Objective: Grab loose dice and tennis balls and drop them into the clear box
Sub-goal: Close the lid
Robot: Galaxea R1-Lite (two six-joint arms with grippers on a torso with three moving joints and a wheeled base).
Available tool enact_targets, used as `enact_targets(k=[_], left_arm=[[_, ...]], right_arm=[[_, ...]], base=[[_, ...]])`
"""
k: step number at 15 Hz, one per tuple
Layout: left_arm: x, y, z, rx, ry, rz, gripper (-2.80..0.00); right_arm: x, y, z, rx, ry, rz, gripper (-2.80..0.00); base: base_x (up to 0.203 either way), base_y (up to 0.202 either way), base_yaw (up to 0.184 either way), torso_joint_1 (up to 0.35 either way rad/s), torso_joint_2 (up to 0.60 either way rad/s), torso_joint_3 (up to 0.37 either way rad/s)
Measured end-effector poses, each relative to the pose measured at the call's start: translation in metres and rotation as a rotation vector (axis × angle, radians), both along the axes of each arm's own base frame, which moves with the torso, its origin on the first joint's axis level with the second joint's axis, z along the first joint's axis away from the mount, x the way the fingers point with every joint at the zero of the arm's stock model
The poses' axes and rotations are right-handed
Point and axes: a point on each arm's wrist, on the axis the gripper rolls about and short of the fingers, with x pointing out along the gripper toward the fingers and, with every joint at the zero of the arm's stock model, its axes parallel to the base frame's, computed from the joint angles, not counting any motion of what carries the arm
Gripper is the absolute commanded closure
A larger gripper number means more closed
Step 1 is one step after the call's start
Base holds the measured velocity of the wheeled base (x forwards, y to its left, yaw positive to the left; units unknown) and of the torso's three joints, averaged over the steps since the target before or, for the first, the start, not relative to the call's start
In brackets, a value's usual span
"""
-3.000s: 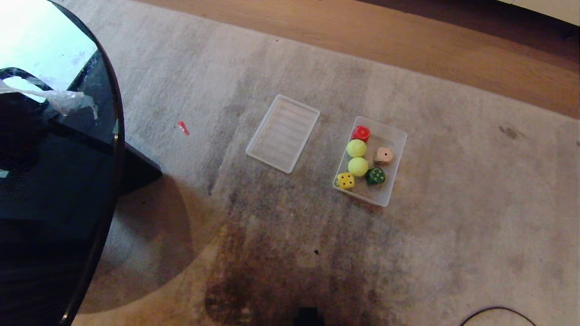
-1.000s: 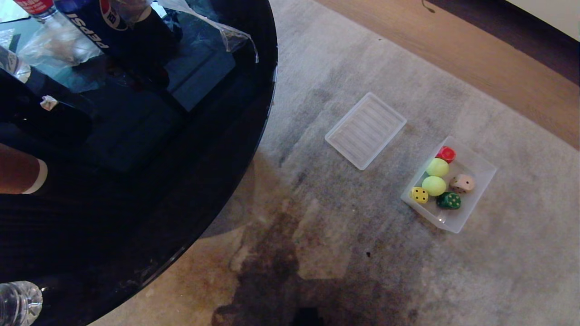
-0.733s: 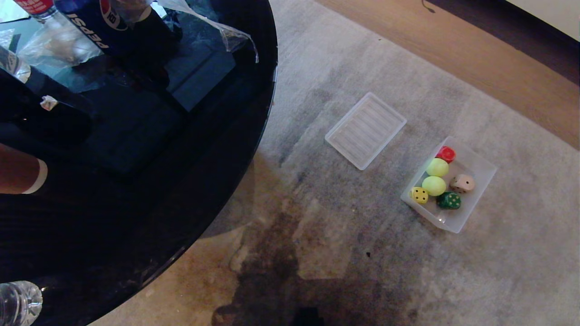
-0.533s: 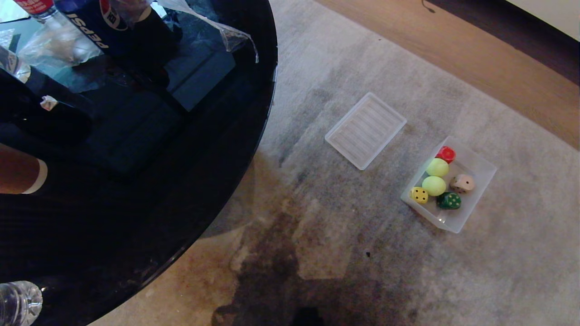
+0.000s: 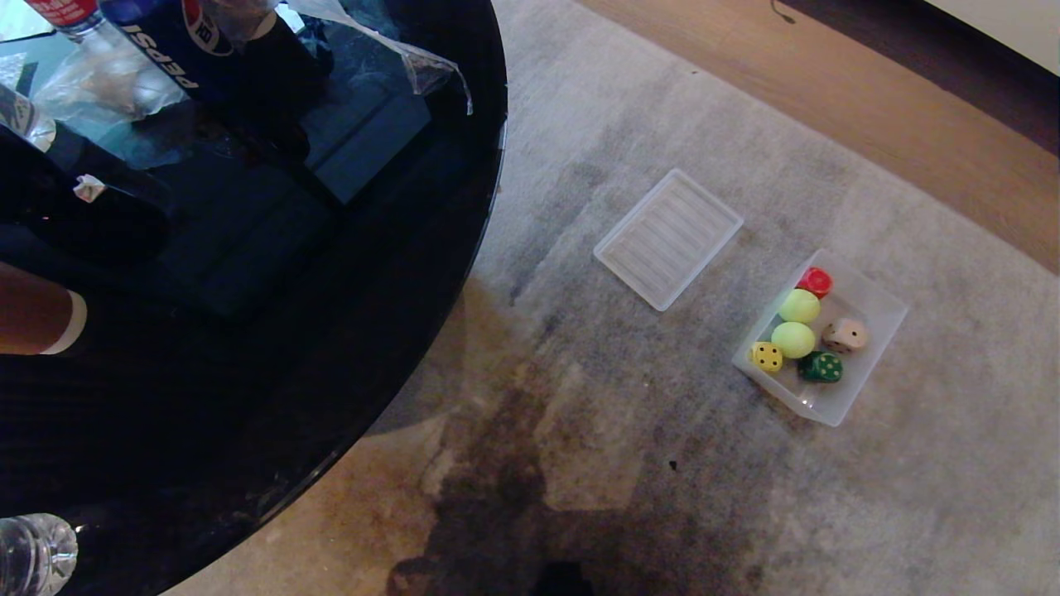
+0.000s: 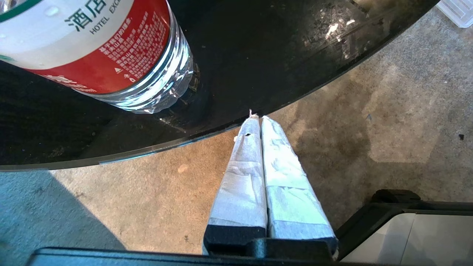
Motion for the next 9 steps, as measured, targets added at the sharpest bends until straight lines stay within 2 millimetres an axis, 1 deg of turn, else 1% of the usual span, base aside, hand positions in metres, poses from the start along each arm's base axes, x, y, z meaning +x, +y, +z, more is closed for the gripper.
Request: enact_targets(k=[9], left_arm=[[0.0000,0.0000,-0.0001,0.001,0.001,-0.001,0.00]], right_arm=[[0.0000,0.0000,0.0000,0.000,0.000,0.001,0.00]], base=[[0.000,0.000,0.000,0.000,0.00,0.000]])
